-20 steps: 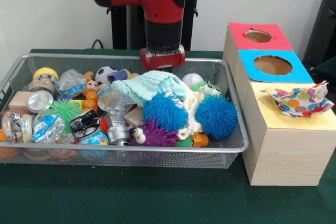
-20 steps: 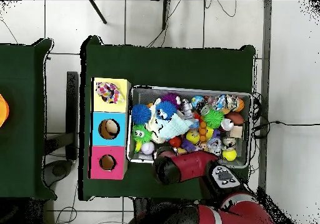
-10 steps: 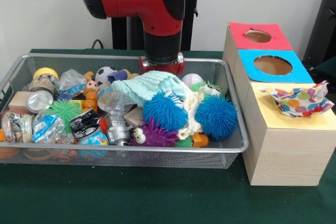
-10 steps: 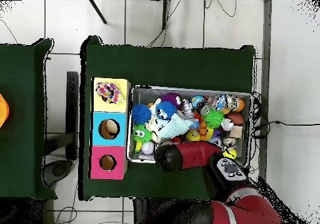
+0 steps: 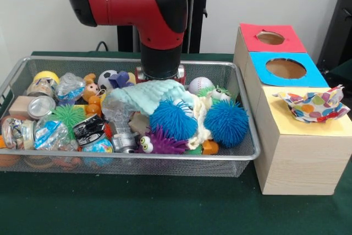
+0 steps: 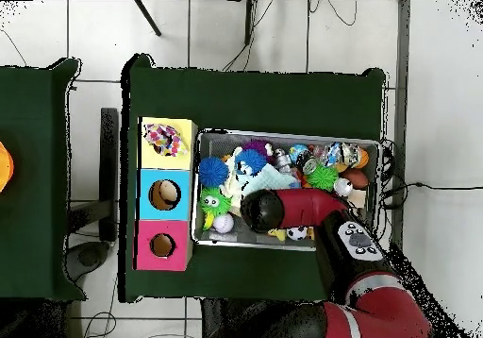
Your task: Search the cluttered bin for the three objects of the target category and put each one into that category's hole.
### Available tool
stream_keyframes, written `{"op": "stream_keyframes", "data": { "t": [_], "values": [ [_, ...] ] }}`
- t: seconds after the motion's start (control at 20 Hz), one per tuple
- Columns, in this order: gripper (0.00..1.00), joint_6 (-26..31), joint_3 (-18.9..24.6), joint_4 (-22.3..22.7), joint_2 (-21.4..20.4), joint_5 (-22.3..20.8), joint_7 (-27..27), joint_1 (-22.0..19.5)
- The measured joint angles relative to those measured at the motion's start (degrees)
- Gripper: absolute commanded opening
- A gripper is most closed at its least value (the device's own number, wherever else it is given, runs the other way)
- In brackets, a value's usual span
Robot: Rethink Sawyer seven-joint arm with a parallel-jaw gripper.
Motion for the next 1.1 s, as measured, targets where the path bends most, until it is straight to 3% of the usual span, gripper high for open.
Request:
{"op": "stream_keyframes", "data": {
  "t": [0.45, 1.1],
  "values": [
    [0.00, 11.1, 1.4, -10.7, 4.0, 0.4, 0.0, 1.2],
    [0.00, 27.4, 3.2, -21.6, 8.4, 0.2, 0.0, 2.8]
  ]
}}
